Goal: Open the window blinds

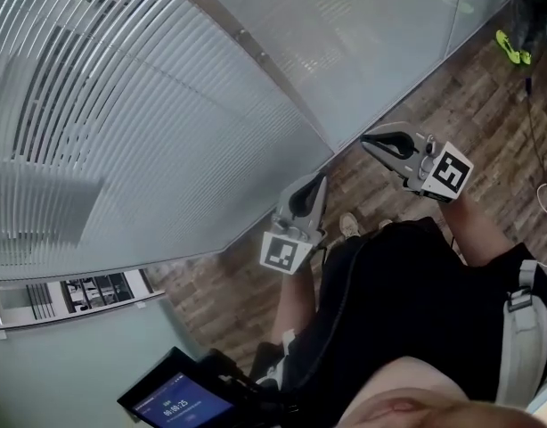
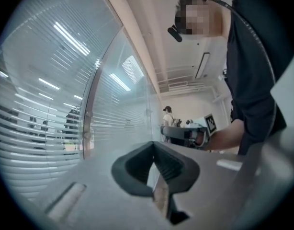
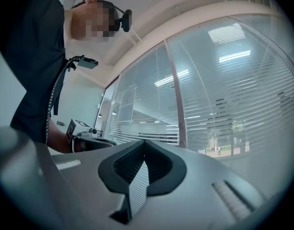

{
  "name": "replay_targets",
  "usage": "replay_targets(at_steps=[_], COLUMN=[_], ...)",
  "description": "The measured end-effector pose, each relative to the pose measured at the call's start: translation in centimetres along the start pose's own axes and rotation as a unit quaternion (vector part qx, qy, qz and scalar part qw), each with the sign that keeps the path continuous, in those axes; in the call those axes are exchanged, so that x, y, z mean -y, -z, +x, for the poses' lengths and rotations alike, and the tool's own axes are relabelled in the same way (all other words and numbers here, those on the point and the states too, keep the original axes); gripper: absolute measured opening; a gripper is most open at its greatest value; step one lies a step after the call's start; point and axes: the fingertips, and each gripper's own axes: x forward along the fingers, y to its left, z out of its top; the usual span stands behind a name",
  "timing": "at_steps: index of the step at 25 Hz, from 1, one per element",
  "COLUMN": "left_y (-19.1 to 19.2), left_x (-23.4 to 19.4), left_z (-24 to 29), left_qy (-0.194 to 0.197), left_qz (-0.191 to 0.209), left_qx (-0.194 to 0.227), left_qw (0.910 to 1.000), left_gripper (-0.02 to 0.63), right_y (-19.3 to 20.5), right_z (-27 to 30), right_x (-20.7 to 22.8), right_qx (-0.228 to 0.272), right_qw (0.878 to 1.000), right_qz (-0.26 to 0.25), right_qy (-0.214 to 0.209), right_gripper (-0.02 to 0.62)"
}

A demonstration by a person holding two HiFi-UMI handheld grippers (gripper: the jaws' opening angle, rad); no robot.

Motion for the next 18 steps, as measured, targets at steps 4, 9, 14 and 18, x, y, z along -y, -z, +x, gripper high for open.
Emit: replay_targets(at_steps=[4, 9, 14, 18], left_y=[-0.5, -0.5, -0.4, -0.3], left_x=[0.3, 0.3, 0.6, 0.9], left_z=[0.2, 0.7, 1.4, 1.8], left_qy=[-0.005, -0.01, -0.007, -0.008], left_qz=[-0.008, 0.005, 0.004, 0.006], left_qx=[-0.002, -0.015, -0.018, -0.02], left_qw=[1.0, 0.9998, 0.9998, 0.9997], left_gripper=[0.003, 0.003, 0.003, 0.003], right_y=[1.6, 3.0, 2.9, 3.0], right_z=[-1.1, -1.4, -1.5, -1.6], right_x=[-0.7, -1.0, -0.7, -0.8], right_qx=[-0.028, -0.045, -0.05, -0.052], right_qw=[1.0, 0.999, 0.998, 0.998], right_qz=[0.002, 0.008, 0.013, 0.007], right_qy=[-0.006, -0.011, -0.022, -0.027], right_gripper=[0.005, 0.005, 0.005, 0.005])
